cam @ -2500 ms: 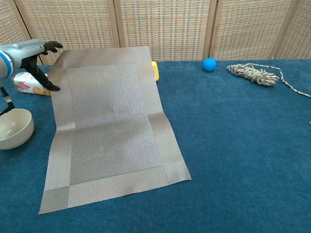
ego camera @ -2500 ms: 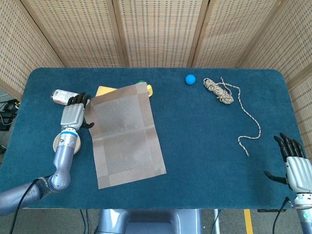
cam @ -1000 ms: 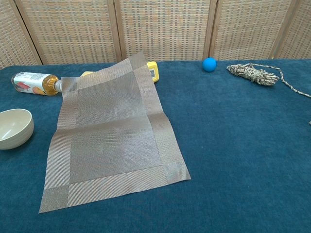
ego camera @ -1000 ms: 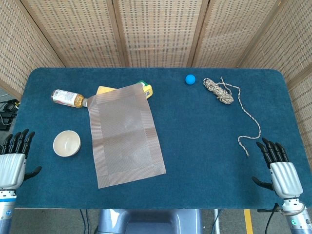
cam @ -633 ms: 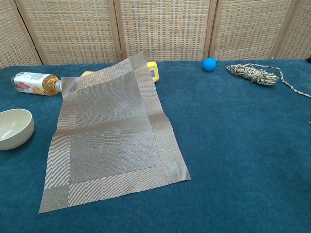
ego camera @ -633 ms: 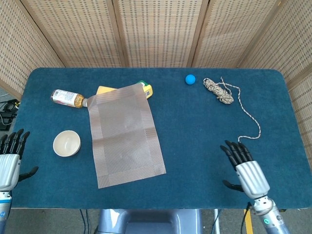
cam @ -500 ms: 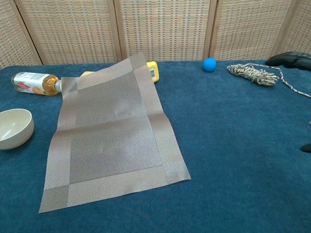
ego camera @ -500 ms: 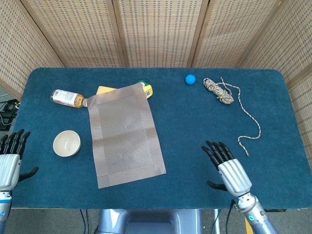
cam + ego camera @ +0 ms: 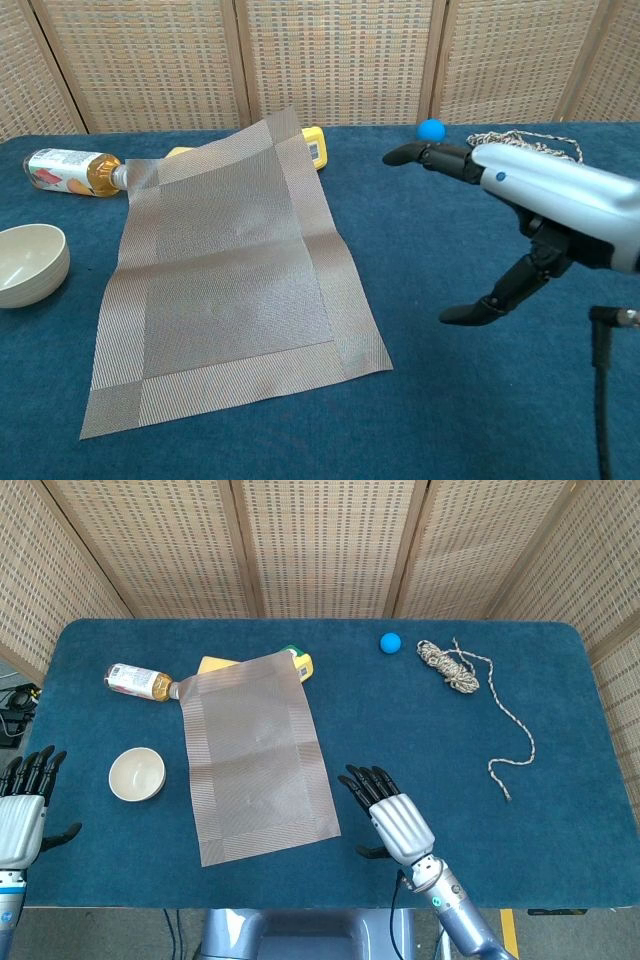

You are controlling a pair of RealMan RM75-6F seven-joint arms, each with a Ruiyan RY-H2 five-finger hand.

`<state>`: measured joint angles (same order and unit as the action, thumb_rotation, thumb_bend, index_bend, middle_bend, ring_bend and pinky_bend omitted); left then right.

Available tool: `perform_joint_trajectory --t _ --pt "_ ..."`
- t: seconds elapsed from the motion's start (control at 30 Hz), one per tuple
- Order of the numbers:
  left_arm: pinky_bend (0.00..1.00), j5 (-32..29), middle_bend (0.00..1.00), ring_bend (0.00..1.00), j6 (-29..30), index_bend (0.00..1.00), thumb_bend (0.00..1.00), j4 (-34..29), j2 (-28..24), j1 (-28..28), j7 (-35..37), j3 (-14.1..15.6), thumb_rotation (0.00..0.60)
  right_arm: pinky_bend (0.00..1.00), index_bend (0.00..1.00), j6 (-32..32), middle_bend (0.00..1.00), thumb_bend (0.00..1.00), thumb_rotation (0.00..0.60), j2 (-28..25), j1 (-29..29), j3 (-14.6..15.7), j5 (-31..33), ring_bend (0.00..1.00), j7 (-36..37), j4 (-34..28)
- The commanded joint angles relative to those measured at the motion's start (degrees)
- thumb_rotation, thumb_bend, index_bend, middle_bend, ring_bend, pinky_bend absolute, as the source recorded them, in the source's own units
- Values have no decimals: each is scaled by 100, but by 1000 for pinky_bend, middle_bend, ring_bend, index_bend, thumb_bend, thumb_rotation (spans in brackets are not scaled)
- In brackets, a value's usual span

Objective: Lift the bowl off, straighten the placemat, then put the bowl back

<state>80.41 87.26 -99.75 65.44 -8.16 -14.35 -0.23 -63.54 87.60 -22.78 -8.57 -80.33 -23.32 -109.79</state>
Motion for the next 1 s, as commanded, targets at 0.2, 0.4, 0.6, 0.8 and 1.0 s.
perform_joint_trajectory --t 0.2,0.4,0.6,0.8,1.0 --pt "0 -94 0 0 -138 0 115 43 -13 -5 103 -76 600 0 34 105 0 47 600 777 -231 -23 621 0 -321 613" --pt "0 -132 0 0 -228 0 116 61 -10 -2 120 -102 600 0 34 5 0 48 600 1154 -301 18 554 0 -167 968" --pt "0 -202 0 0 -286 0 115 32 -33 12 162 -143 600 0 34 -109 0 47 600 1525 -312 15 521 0 177 1419" --pt "0 -292 0 0 -266 6 116 15 -89 50 222 -237 600 0 32 -123 0 47 600 1858 -355 -95 603 0 682 1882" --pt "0 -295 0 0 -195 0 116 -1 -111 97 339 -314 600 0 30 -208 0 89 600 2004 -378 -200 671 0 881 2113"
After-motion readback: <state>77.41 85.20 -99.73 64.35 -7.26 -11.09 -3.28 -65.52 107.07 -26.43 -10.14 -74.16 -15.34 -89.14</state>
